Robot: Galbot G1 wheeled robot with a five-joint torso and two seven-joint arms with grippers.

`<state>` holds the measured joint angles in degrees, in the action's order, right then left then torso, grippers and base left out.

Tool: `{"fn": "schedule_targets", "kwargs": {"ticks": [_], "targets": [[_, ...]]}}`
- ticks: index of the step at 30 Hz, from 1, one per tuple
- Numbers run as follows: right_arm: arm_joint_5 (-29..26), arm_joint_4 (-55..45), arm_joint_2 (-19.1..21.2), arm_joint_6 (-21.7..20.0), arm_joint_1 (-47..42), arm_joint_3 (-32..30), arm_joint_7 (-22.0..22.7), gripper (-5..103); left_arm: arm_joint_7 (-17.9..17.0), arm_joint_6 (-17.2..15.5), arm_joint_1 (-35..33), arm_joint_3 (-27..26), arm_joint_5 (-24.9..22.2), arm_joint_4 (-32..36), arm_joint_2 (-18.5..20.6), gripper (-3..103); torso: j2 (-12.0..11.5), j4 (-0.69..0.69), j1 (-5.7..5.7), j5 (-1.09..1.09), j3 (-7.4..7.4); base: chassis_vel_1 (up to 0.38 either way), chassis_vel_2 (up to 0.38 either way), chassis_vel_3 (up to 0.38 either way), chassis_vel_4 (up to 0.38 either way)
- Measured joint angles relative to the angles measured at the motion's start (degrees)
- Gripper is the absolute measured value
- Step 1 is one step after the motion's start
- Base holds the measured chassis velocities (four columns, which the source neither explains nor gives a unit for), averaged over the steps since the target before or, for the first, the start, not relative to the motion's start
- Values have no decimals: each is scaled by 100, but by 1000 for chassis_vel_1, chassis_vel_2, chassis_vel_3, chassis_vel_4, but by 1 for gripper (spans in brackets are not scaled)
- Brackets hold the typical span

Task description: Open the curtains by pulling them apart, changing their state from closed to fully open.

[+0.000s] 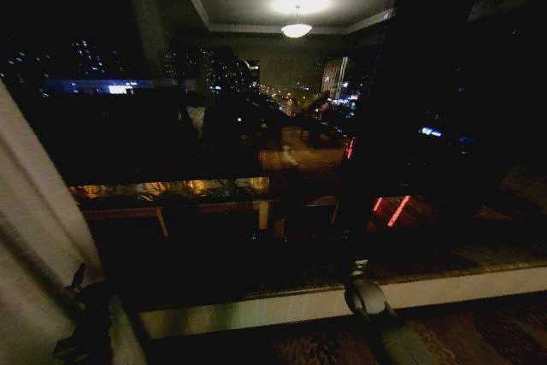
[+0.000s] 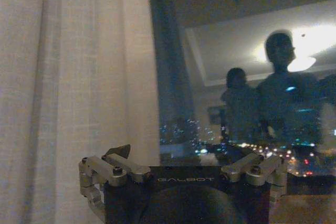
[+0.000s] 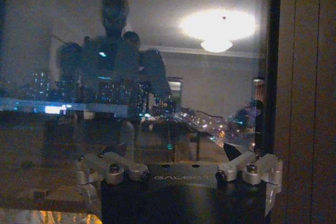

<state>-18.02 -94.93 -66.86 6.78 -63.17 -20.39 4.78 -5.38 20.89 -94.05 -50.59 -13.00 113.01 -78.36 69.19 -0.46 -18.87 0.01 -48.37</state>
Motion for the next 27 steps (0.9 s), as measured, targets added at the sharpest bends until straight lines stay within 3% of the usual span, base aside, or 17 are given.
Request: {"fn": "schedule_targets", "kwargs": {"ticks": [4,8,12,15,20,27], "targets": [[0,0,0,0,0,0,0,100,21,220,-87,103,255,-13,-136,100,0,0,-1,-1,0,0,0,0,0],[0,0,0,0,0,0,0,100,166,300,-102,158,104,-96,-122,100,0,0,0,-1,0,0,0,0,0],[0,0,0,0,0,0,0,100,588,183,54,174,-732,-255,34,100,0,0,0,-2,0,0,0,0,0],[0,0,0,0,0,0,0,100,699,51,183,185,-970,-296,80,100,0,0,0,-1,0,0,0,0,0],[0,0,0,0,0,0,0,100,726,-61,341,255,-902,-379,66,100,0,0,0,-1,0,0,0,0,0],[0,0,0,0,0,0,1,100,490,-77,553,354,-654,-575,-78,100,0,0,-1,-1,-1,0,0,0,0]]}}
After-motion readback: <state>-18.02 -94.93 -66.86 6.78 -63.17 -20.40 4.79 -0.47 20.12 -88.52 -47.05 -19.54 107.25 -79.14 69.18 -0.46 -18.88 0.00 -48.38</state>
